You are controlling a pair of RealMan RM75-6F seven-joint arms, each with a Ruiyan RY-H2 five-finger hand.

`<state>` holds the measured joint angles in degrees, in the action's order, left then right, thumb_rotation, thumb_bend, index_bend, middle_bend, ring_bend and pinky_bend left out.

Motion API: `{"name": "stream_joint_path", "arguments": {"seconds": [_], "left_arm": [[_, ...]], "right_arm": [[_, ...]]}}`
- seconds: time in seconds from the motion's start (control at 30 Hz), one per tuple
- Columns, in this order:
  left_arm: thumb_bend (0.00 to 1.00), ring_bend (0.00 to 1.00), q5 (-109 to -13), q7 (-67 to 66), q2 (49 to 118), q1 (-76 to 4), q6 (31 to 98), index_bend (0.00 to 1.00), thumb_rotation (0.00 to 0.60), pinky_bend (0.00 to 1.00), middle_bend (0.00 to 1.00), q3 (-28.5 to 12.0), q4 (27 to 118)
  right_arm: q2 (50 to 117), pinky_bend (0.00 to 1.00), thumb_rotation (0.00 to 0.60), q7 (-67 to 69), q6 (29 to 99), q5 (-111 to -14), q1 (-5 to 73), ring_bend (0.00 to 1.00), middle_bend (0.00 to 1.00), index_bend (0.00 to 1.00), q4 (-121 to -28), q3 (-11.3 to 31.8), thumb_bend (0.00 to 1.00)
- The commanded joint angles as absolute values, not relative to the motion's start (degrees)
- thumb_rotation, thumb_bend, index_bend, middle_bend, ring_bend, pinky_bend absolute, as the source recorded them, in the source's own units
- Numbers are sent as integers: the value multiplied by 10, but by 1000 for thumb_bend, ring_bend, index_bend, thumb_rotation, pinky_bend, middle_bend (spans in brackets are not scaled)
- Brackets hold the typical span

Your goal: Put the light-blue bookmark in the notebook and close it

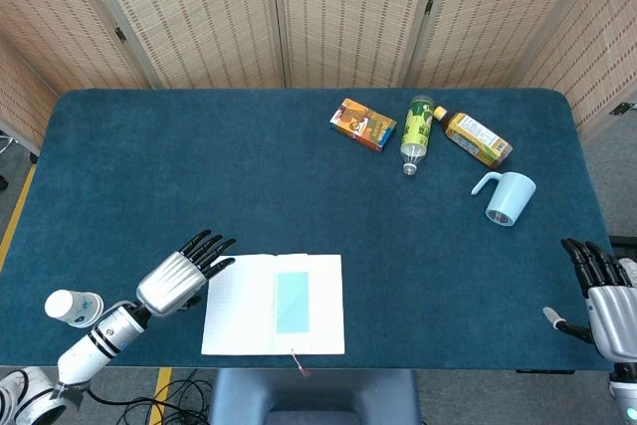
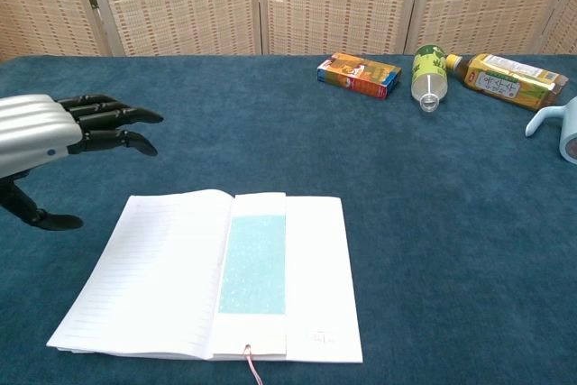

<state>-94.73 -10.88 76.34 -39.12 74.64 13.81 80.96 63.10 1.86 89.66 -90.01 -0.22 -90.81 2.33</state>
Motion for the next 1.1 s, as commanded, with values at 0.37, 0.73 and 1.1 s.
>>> {"name": "stream_joint_path", "arguments": {"seconds": [0.37, 0.73, 1.1], "left_arm": [[199, 0, -1039, -66, 800, -331, 779, 137, 600, 86, 0, 167, 686], [199, 0, -1069, -53, 837, -294, 793, 120, 600, 86, 0, 170, 639], [199, 0, -1084, -47, 868, -284, 785, 120, 600, 86, 0, 159, 628]], "right_arm": [[632, 169, 600, 7, 890, -904, 4, 94, 110, 0, -917, 22, 70], [633, 169, 600, 0, 889, -907, 6, 94, 110, 0, -924, 20, 71], [631, 169, 600, -3, 895, -907, 2, 94, 110, 0, -928, 18, 71]]}}
